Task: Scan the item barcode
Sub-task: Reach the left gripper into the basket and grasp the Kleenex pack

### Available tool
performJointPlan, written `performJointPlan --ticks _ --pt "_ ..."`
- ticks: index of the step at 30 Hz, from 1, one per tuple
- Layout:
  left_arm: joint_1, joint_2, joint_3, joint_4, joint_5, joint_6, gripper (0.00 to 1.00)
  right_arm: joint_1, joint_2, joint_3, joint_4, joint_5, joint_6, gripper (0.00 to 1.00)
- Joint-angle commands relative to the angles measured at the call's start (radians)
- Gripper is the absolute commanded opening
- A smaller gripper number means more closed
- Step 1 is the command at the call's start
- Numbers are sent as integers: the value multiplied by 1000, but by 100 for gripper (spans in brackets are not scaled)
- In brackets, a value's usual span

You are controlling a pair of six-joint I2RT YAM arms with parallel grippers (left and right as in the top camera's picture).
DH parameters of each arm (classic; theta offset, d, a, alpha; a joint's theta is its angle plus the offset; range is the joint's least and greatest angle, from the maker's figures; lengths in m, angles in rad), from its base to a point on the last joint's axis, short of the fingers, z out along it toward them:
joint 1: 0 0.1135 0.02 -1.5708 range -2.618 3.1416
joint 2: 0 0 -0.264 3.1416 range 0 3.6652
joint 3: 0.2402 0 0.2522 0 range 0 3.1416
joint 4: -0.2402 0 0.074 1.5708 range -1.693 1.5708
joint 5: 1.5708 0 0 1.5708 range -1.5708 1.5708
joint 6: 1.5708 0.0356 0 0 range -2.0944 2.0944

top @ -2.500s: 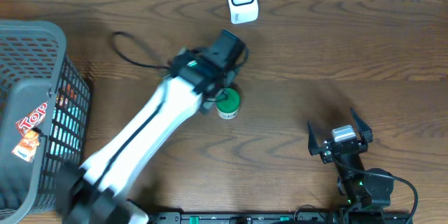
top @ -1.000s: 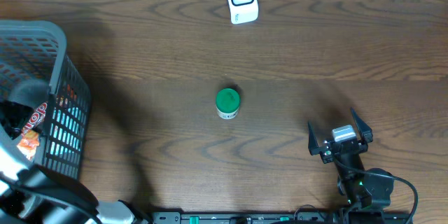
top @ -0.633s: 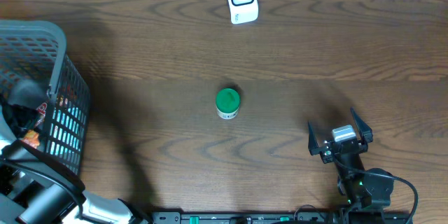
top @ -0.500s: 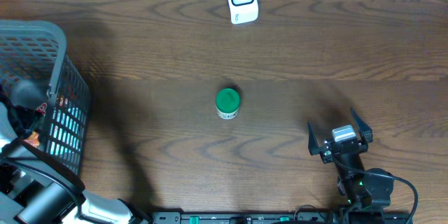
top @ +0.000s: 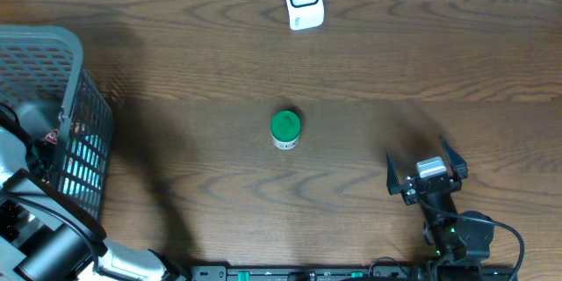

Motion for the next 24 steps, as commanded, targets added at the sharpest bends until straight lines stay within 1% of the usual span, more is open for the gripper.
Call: performJointPlan --ticks 1,7,10,20,24 --pt "6 17 -21 21 -17 13 98 15 0 -1 -5 2 14 99" --pt "41 21 -32 44 -16 13 98 15 0 -1 -5 2 14 99" --pt "61 35 -34 59 27 14 98 15 0 -1 -5 2 14 99" --pt "76 190 -35 89 78 25 99 15 0 -1 -5 2 14 99" --pt "76 212 -34 88 82 25 98 15 0 -1 -5 2 14 99"
